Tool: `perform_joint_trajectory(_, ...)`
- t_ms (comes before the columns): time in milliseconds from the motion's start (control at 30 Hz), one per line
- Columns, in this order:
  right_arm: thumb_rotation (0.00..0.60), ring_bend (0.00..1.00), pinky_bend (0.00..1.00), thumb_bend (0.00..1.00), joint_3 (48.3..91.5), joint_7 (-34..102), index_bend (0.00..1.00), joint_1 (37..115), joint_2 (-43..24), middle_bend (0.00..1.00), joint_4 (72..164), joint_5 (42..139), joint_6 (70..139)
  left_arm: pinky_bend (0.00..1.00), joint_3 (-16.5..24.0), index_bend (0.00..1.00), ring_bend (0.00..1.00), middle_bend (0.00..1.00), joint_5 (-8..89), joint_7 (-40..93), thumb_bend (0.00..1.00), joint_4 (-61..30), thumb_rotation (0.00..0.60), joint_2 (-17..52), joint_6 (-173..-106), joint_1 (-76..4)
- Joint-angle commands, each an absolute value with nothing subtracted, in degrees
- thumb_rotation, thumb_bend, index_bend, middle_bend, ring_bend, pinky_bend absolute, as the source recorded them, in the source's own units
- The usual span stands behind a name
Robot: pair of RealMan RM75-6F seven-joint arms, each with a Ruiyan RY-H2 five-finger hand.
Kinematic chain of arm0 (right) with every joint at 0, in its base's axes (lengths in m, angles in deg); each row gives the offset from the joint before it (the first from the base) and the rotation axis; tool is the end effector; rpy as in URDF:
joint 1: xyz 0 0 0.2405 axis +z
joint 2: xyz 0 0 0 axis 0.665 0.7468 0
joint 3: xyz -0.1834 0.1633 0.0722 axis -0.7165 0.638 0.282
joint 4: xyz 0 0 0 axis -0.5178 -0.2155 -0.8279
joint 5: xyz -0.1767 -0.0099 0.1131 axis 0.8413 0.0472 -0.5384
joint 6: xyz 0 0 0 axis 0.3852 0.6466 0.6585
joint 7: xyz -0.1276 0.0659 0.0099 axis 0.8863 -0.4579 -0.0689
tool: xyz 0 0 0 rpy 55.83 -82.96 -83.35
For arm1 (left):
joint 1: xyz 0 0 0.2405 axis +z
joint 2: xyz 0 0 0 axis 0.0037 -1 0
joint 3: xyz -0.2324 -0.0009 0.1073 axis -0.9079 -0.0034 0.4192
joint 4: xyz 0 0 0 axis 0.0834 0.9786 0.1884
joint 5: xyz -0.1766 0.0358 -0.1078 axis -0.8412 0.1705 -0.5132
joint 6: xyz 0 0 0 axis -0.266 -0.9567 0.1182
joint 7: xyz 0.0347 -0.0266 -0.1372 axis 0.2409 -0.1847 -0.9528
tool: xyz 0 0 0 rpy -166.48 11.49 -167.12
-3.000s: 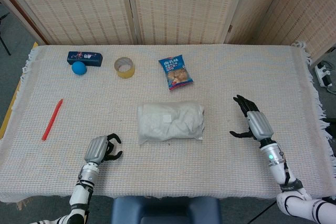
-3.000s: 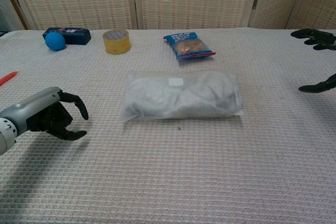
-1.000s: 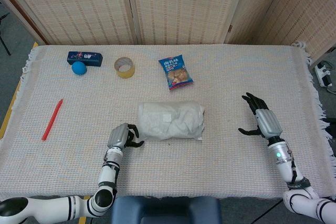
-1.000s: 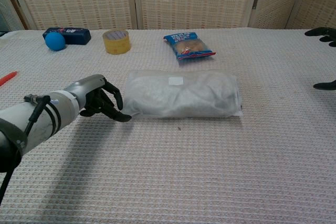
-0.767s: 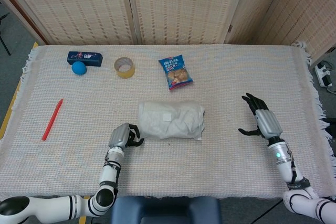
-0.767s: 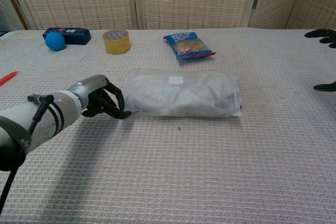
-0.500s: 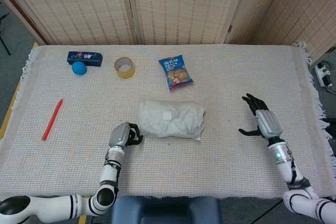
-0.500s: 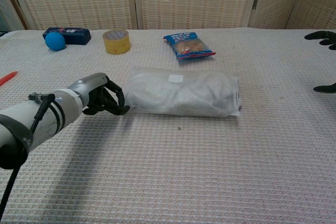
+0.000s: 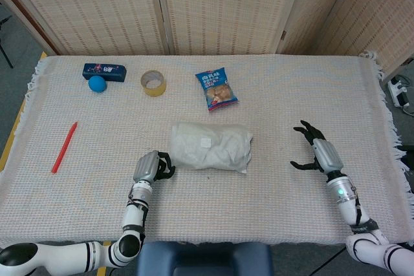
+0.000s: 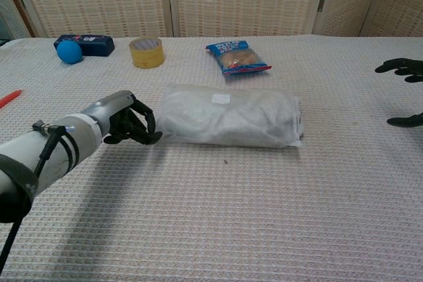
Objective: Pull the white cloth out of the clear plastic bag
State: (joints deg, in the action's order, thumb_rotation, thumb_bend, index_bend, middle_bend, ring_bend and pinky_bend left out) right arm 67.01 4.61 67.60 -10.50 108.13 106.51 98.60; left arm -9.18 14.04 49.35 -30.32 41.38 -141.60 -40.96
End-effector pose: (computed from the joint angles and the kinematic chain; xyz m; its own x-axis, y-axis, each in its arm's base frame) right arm -0.3137 -0.3200 0.0523 -0.0132 -0.2543 0.9670 -0.9997 -0.0146 -0.0175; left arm -0.1201 0.3205 -0.0756 -0.1116 0.3518 0.9294 0.9856 0.1584 0.0584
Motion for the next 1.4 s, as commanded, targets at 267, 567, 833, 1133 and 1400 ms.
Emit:
perform_joint_trajectory(267,0.600,0.00,0.00,0.13,66.9,4.2,0.15,67.5,-10.5,0.00,107.5,107.2,99.2,1.00,-8.1,0.46,1.00,1.00,14.2,49.9,0.50,-29.8,0.581,40.3,-139.6,-41.1)
perform_joint_trajectory(567,0.600,0.00,0.00,0.13,67.9,5.0,0.15,67.4,-7.9,0.00,111.6,107.3,100.6,1.00,-7.8,0.44,1.00,1.00,14.1,49.6,0.55,-31.6,0.581,40.6,-140.8,-40.7)
perform_joint_trajectory(833,0.600,0.00,0.00,0.13,68.2,6.1,0.15,66.8,-5.8,0.00,114.2,106.9,101.6,1.00,-8.2,0.31,1.00,1.00,12.7,50.1,0.36,-32.4,0.582,39.4,-141.1,-40.4)
perform_joint_trajectory(1133,0.600,0.00,0.00,0.13,68.0,6.6,0.15,66.8,-6.2,0.00,113.9,107.0,101.6,1.00,-8.2,0.27,1.00,1.00,10.5,50.1,0.16,-33.3,0.579,37.5,-140.1,-39.8)
perform_joint_trajectory(1400,0.600,0.00,0.00,0.12,67.8,7.4,0.15,66.9,-6.7,0.00,113.6,107.2,101.9,1.00,-9.0,0.36,1.00,1.00,9.9,48.8,0.17,-35.1,0.583,37.0,-140.0,-39.9)
